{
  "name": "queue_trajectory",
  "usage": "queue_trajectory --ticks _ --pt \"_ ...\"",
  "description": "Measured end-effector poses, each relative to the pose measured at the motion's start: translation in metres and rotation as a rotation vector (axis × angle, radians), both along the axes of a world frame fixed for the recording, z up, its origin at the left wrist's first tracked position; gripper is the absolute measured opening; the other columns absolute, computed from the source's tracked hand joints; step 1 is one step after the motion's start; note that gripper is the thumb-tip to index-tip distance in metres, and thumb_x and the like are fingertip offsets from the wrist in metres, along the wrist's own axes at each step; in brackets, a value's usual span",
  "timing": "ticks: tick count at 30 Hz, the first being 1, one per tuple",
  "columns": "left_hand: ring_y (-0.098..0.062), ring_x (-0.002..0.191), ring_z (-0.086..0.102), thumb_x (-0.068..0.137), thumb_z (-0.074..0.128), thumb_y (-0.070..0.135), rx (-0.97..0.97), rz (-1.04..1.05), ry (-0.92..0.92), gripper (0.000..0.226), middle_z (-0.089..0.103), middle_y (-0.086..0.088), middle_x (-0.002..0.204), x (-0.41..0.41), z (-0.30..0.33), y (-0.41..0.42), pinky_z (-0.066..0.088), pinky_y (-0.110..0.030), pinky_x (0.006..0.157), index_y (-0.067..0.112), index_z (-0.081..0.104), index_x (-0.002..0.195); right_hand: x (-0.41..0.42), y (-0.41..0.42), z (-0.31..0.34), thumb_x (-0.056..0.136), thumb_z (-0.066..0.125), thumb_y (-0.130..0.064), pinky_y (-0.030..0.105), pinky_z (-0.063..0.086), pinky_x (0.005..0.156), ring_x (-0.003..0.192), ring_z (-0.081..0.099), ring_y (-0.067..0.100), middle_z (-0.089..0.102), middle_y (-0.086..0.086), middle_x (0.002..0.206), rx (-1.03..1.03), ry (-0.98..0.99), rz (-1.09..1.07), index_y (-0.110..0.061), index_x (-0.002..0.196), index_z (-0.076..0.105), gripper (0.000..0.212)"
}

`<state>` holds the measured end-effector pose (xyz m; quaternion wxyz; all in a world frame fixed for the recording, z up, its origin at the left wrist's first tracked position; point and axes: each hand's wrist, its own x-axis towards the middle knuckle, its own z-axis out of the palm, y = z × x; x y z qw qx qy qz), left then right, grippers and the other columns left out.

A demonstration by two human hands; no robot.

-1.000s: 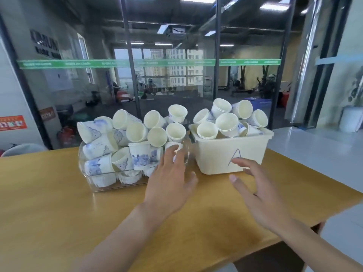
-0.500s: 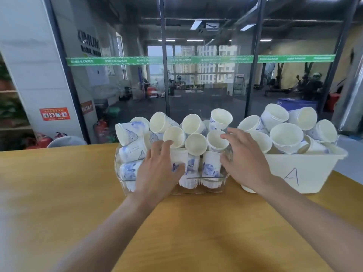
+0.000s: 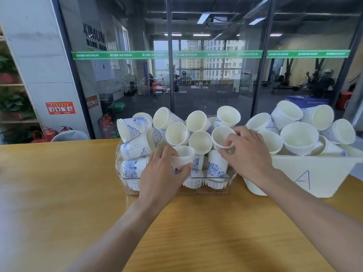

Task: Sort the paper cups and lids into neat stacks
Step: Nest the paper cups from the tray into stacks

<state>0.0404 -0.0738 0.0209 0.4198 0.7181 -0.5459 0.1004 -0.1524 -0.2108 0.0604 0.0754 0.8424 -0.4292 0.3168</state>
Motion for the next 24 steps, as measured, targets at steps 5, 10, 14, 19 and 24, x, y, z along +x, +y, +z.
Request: queue_trajectory --ticks 5,10,14,19,24 --pt "-0.009 0.102 0.054 0.087 0.074 0.05 -0.11 -0.048 0.108 0.047 0.051 0.019 0.124 -0.005 -0.007 0.005 0.049 -0.033 0.071 0.032 0.048 0.121 -0.009 0.014 -0.001 0.092 0.075 -0.036 0.023 0.037 0.088 0.13 0.041 0.016 0.049 -0.003 0.138 0.022 -0.204 0.135 -0.016 0.096 0.069 0.022" --pt "-0.001 0.118 0.052 0.086 0.079 0.041 -0.213 -0.186 0.195 0.05 0.053 0.017 0.132 -0.009 -0.011 0.018 0.044 -0.012 0.082 0.036 0.045 0.122 -0.019 0.038 -0.001 0.087 0.082 -0.031 -0.002 0.029 0.088 0.124 0.044 0.007 0.047 -0.01 0.129 0.056 -0.405 0.232 -0.022 0.091 0.065 0.019" --pt "-0.005 0.123 0.055 0.084 0.084 0.032 -0.266 -0.274 0.189 0.056 0.054 0.014 0.137 -0.005 -0.019 0.03 0.043 -0.009 0.093 0.036 0.044 0.122 -0.025 0.062 -0.005 0.081 0.085 -0.032 0.002 0.035 0.091 0.114 0.052 0.0 0.049 -0.005 0.123 0.054 -0.611 0.348 -0.019 0.094 0.067 0.025" --pt "-0.008 0.123 0.056 0.083 0.086 0.028 -0.282 -0.289 0.266 0.067 0.053 0.015 0.136 0.004 -0.031 0.041 0.053 -0.02 0.09 0.032 0.042 0.134 -0.014 0.084 -0.035 0.082 0.085 -0.036 0.031 0.053 0.096 0.122 0.06 0.013 0.054 -0.002 0.126 0.189 -0.716 0.524 -0.021 0.109 0.061 0.039" --pt "0.004 0.116 0.058 0.081 0.084 0.032 -0.301 -0.254 0.432 0.074 0.055 0.033 0.126 0.013 -0.033 0.044 0.049 -0.011 0.087 0.032 0.041 0.142 0.005 0.091 -0.071 0.076 0.081 -0.05 0.037 0.054 0.097 0.116 0.064 0.015 0.065 -0.014 0.123 0.412 -0.627 0.582 -0.036 0.121 0.053 0.054"
